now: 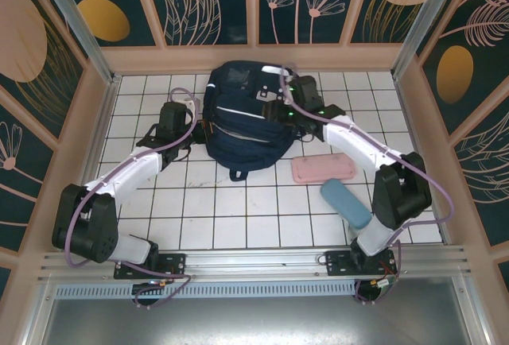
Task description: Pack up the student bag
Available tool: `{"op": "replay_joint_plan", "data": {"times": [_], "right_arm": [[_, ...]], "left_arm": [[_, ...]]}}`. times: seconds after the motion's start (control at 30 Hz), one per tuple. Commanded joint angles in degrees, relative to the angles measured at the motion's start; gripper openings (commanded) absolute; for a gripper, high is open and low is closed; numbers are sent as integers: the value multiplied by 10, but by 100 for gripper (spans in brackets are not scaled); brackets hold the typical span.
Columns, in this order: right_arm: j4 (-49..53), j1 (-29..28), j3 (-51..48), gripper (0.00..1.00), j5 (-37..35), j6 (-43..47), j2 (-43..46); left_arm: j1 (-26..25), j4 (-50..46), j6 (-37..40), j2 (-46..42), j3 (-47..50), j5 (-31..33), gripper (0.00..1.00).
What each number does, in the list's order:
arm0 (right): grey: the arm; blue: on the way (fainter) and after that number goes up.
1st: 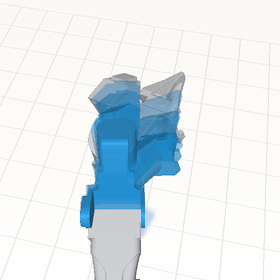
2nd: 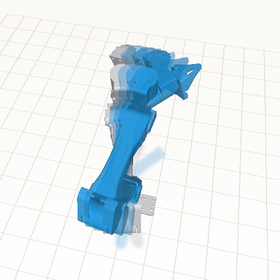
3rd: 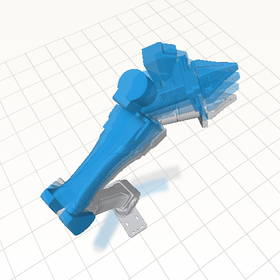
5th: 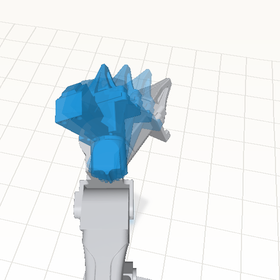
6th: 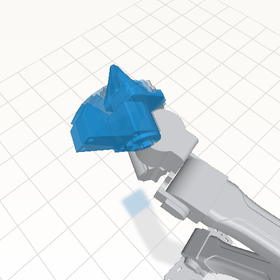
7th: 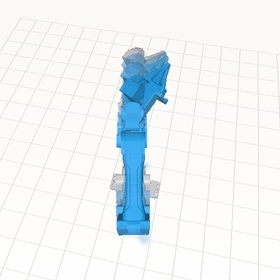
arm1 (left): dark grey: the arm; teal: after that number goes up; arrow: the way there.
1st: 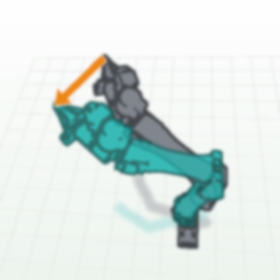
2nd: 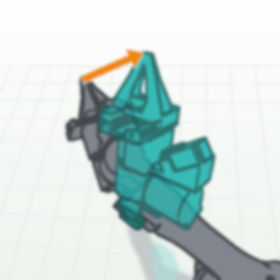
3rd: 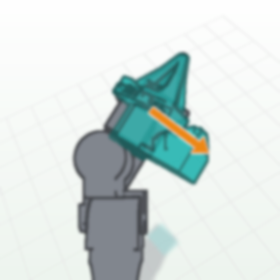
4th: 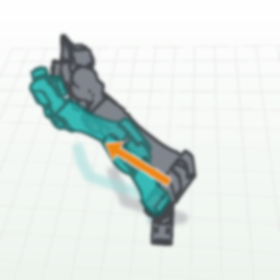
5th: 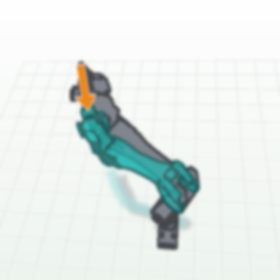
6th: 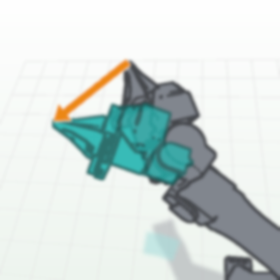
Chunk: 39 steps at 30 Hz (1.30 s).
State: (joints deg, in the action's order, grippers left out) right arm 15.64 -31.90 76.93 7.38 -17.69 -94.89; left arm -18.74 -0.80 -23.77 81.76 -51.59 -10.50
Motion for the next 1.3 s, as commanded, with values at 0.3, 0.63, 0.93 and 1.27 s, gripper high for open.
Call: {"op": "replay_joint_plan", "data": {"times": [0.3, 0.63, 0.93, 1.27], "right_arm": [[194, -117, 216, 48, -61, 362, -153], [213, -127, 282, 46, -30, 400, -207], [249, -124, 301, 69, 33, 408, -217], [209, -118, 299, 70, -80, 389, -247]], "left_arm": [[3, 3, -26, -33, -39, 14, 0], [3, 1, -26, -31, -38, -2, 0], [3, -3, -26, -28, -56, 3, 0], [3, -10, -26, -37, -56, 1, 0]]}}
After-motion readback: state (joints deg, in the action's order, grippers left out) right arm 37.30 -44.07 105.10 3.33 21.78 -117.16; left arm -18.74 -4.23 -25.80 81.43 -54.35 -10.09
